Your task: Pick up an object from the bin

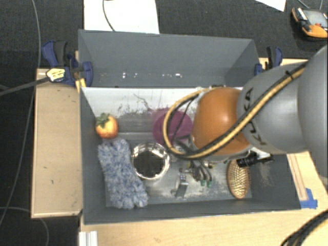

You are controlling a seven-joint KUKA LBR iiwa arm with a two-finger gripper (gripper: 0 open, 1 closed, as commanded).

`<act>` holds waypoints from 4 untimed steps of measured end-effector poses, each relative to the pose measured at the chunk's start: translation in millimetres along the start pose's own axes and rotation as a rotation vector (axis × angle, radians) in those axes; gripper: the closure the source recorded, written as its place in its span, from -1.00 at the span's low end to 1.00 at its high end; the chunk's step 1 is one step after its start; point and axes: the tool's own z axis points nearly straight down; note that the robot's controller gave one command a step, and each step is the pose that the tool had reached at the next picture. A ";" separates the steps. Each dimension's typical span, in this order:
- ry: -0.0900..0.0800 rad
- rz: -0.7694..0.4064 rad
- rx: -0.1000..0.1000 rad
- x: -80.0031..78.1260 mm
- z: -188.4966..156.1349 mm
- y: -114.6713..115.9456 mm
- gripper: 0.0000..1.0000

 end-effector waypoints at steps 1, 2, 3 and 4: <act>-0.005 0.210 -0.001 -25.9 0.8 -12.7 -1.00; -0.001 0.315 0.000 -20.2 29.8 -21.4 -1.00; -0.009 0.563 -0.003 -22.4 -13.3 -48.6 -1.00; -0.004 0.346 -0.001 -21.4 41.6 -27.2 1.00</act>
Offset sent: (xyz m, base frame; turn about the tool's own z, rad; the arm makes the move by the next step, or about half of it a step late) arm 0.0179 -0.0230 -0.0290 0.3141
